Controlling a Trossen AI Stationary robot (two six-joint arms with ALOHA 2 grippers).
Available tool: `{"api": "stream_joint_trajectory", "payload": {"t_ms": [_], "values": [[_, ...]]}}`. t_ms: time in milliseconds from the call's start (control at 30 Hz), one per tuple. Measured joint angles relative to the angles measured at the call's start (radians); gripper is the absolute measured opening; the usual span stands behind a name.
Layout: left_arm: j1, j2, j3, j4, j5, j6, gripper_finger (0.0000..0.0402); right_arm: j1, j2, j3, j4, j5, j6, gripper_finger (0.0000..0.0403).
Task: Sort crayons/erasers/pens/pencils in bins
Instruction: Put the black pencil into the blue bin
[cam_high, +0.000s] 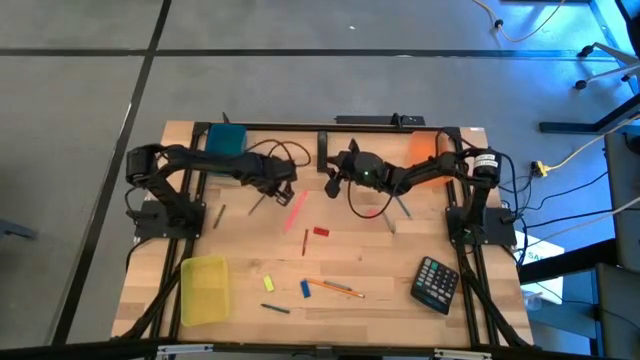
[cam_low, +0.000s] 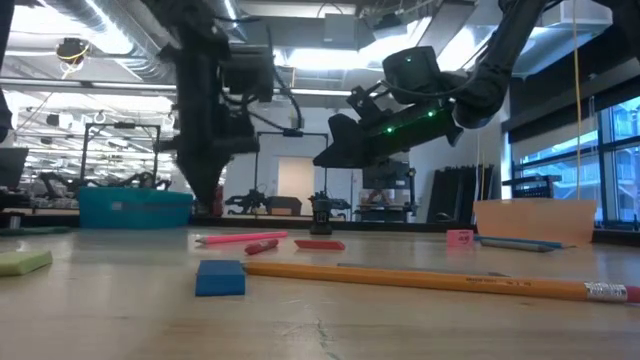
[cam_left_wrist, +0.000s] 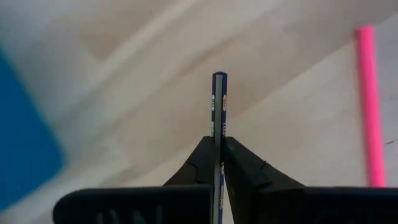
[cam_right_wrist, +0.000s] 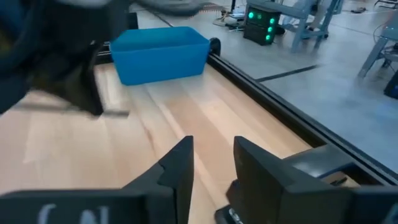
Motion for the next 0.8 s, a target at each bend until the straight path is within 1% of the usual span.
{"api": "stream_joint_trajectory", "payload": {"t_ms": [167, 267, 367, 433, 500, 567, 667, 800], "values": [[0.069, -0.001, 0.163, -0.180, -0.095, 0.124, 0.0010, 0.006, 0.000, 0.000, 0.005, 0.000, -0.024, 0.0106], [0.151, -0.002, 0.241, -0.246, -0.173, 0.201, 0.0010, 0.005, 0.000, 0.000, 0.005, 0.000, -0.022, 0.0104], [0.251, -0.003, 0.286, -0.278, -0.212, 0.259, 0.0010, 0.005, 0.000, 0.000, 0.005, 0.001, -0.022, 0.0104], [0.316, -0.003, 0.297, -0.275, -0.260, 0.292, 0.0010, 0.005, 0.000, 0.000, 0.006, 0.001, -0.022, 0.0104], [0.375, -0.003, 0.297, -0.277, -0.329, 0.297, 0.0010, 0.005, 0.000, 0.000, 0.003, 0.001, -0.022, 0.0104], [0.423, -0.003, 0.286, -0.277, -0.362, 0.297, 0.0010, 0.010, 0.000, 0.000, -0.017, 0.001, -0.019, 0.0104], [0.473, -0.003, 0.259, -0.277, -0.349, 0.273, 0.0010, 0.022, 0.000, 0.000, -0.047, 0.003, -0.019, 0.0103], [0.498, -0.003, 0.203, -0.276, -0.306, 0.234, 0.0011, 0.056, 0.000, 0.000, -0.067, 0.002, -0.019, 0.0103]]}}
